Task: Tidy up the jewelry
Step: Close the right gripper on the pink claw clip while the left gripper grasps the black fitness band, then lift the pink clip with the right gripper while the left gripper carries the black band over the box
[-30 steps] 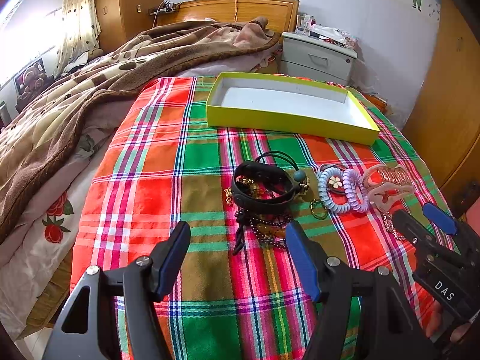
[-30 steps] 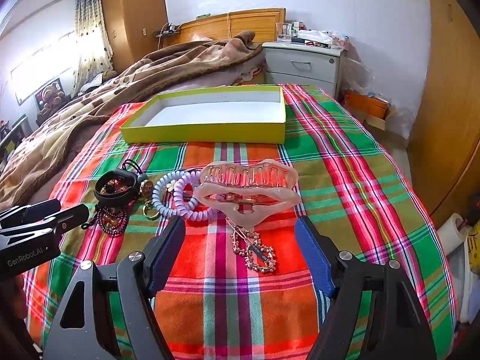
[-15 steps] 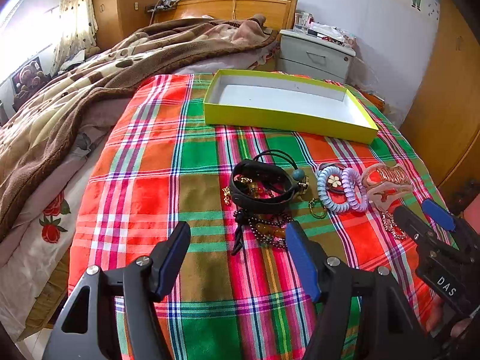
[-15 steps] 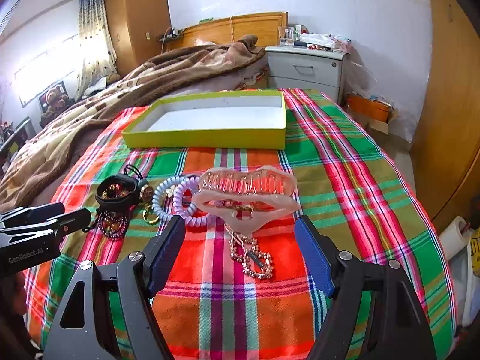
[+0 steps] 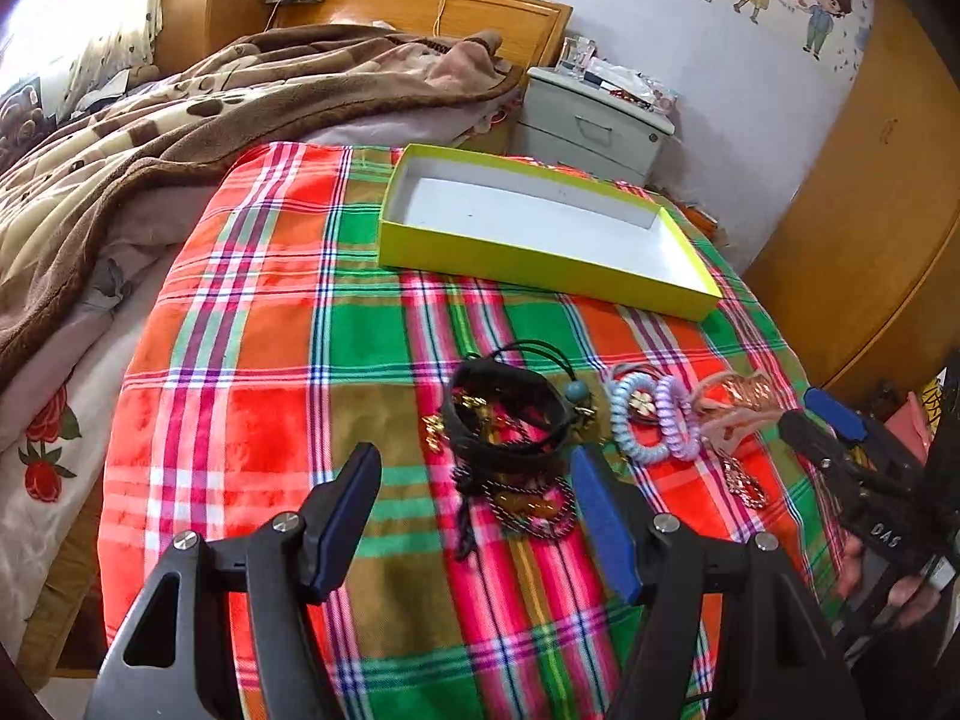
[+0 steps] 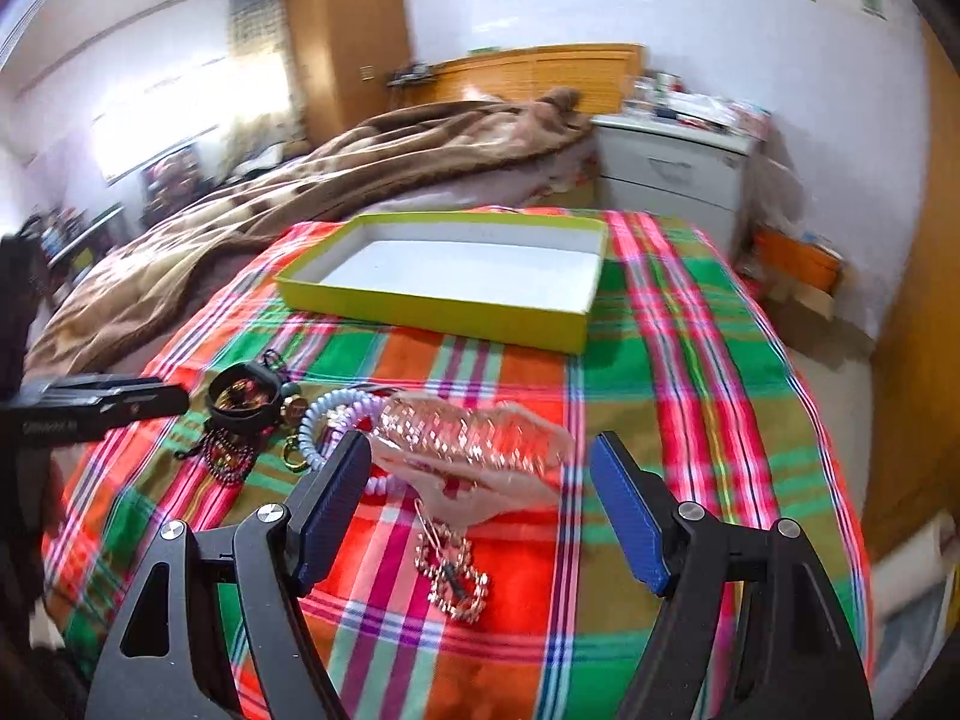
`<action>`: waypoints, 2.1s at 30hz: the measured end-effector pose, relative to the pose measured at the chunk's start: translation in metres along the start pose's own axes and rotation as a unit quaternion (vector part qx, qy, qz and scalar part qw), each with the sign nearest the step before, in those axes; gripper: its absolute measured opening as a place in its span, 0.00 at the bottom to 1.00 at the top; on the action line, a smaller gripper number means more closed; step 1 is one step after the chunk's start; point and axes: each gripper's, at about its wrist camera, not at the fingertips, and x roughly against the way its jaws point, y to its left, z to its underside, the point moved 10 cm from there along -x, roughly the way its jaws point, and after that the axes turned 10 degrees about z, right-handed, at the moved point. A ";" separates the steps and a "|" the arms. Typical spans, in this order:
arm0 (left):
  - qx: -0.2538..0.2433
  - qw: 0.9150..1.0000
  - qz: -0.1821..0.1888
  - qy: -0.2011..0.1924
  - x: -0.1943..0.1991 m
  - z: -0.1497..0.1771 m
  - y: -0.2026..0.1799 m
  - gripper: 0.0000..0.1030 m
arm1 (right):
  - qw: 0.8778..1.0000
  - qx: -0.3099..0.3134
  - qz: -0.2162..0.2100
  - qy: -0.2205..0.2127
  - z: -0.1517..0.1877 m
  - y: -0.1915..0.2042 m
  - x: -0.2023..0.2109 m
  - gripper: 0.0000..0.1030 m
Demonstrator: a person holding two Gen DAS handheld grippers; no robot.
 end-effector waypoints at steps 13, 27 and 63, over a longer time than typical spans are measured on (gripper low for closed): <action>0.018 0.998 0.021 0.051 -0.027 -0.007 0.012 0.66 | 0.987 0.123 -0.093 0.049 0.000 0.015 -0.037 0.73; 0.010 0.996 -0.008 0.083 -0.050 -0.008 0.020 0.66 | 0.985 0.115 -0.104 0.078 0.017 0.009 -0.037 0.46; 0.002 0.999 0.019 0.037 -0.015 -0.018 0.009 0.13 | 0.995 -0.056 -0.081 0.030 0.002 -0.014 0.002 0.40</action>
